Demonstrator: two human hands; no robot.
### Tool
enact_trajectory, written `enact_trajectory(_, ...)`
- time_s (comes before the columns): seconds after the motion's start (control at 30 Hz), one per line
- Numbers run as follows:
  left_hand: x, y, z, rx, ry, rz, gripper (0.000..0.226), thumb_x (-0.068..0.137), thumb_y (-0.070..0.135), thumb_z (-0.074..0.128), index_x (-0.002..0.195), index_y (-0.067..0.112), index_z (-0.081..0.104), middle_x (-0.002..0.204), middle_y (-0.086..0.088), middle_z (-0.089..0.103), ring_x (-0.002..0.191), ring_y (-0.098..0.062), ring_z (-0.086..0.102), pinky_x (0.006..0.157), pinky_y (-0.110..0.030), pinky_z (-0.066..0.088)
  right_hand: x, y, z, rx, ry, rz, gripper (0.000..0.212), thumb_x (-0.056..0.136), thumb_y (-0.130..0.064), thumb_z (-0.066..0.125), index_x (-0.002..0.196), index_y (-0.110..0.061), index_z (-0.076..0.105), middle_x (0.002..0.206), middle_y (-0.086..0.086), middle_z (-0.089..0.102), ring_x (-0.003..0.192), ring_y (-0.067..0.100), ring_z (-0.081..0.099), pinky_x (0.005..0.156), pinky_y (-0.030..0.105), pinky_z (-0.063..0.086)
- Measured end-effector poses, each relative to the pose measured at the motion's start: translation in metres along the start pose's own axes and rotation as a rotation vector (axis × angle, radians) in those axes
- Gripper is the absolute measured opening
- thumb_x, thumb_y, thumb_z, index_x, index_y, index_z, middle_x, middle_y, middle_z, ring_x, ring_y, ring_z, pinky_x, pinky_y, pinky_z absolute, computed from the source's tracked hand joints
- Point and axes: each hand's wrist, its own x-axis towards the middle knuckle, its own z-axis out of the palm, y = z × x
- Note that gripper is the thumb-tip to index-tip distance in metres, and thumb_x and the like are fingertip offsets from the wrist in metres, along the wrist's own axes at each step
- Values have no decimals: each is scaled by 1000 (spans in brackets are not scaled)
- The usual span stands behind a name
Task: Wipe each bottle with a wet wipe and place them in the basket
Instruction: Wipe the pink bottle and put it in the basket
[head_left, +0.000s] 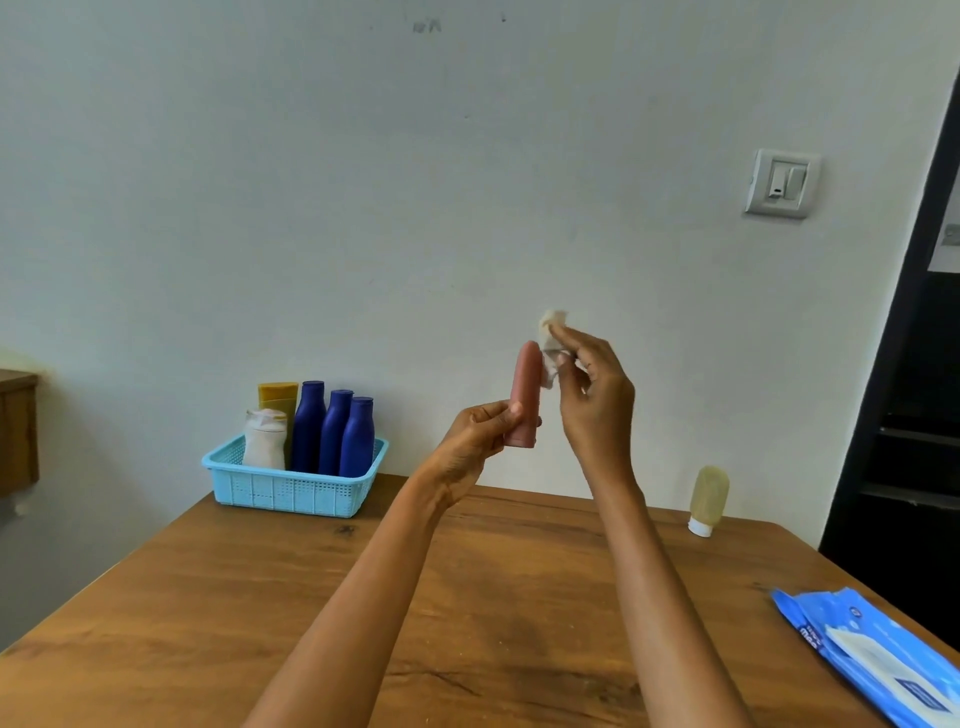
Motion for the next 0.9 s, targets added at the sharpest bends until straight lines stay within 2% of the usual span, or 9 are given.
enact_trajectory(0.13, -3, 0, 1, 28, 64, -14, 37, 65, 51, 69, 89, 23, 73, 86, 3, 74, 88, -15, 63, 100, -41, 38, -9, 7, 9, -129, -145, -81, 36, 90, 2, 54, 124, -10, 62, 121, 7, 62, 110, 17, 59, 91, 23, 52)
enact_trajectory(0.23, -2, 5, -4, -7, 129, -8, 26, 74, 45, 71, 88, 23, 72, 81, 4, 73, 85, -15, 61, 91, -37, 38, -16, 9, 10, -73, -160, -97, 23, 87, -2, 61, 108, -9, 70, 104, 4, 68, 97, 13, 64, 80, 14, 52)
enact_trajectory(0.3, -1, 7, -6, -19, 168, -9, 31, 73, 44, 65, 92, 21, 69, 75, 6, 71, 84, -14, 60, 87, -35, 37, -21, 12, 10, -31, -187, -88, 14, 85, -2, 64, 94, -8, 74, 94, 3, 71, 88, 10, 66, 73, 10, 51)
enact_trajectory(0.43, 0, 4, -5, -1, 171, -38, 24, 79, 38, 61, 95, 21, 68, 72, 7, 71, 82, -12, 59, 85, -34, 37, -22, 18, 9, -89, -147, 21, 15, 85, 1, 60, 79, -5, 72, 86, 6, 71, 74, 1, 61, 63, 1, 43)
enact_trajectory(0.5, 1, 4, -2, 40, 179, -43, 17, 84, 33, 61, 97, 22, 66, 80, 5, 71, 82, -10, 61, 84, -31, 38, -17, 15, 8, -53, -25, 68, 13, 88, -1, 58, 86, -5, 71, 93, 8, 69, 78, -1, 59, 64, 2, 43)
enact_trajectory(0.57, 1, 5, 2, 73, 191, -39, 20, 86, 27, 63, 104, 20, 64, 89, 1, 68, 83, -7, 60, 79, -25, 39, -10, 10, 5, 28, 41, 95, 19, 90, -2, 56, 104, -5, 68, 110, 8, 64, 95, 4, 58, 72, 2, 44)
enact_trajectory(0.7, 2, 3, 6, 102, 213, -56, 35, 83, 24, 68, 115, 14, 59, 94, -3, 65, 84, -7, 59, 74, -21, 36, -5, 10, 6, -43, -111, 107, 36, 94, 0, 49, 128, -9, 57, 136, 8, 49, 123, 16, 48, 91, 2, 37)
enact_trajectory(0.8, 2, 2, 7, 113, 244, -62, 36, 80, 24, 72, 113, 12, 61, 88, -1, 67, 80, -6, 60, 76, -22, 35, -15, 18, 12, -132, -162, 73, 39, 93, 1, 51, 127, -14, 58, 136, 6, 52, 124, 17, 49, 97, 14, 39)
enact_trajectory(0.9, 3, 0, 5, 91, 305, -50, 37, 80, 23, 72, 113, 10, 62, 83, 3, 67, 76, -4, 61, 77, -22, 35, -32, 27, 18, -129, -126, 44, 34, 89, 0, 59, 119, -13, 65, 122, 5, 63, 111, 15, 59, 90, 20, 50)
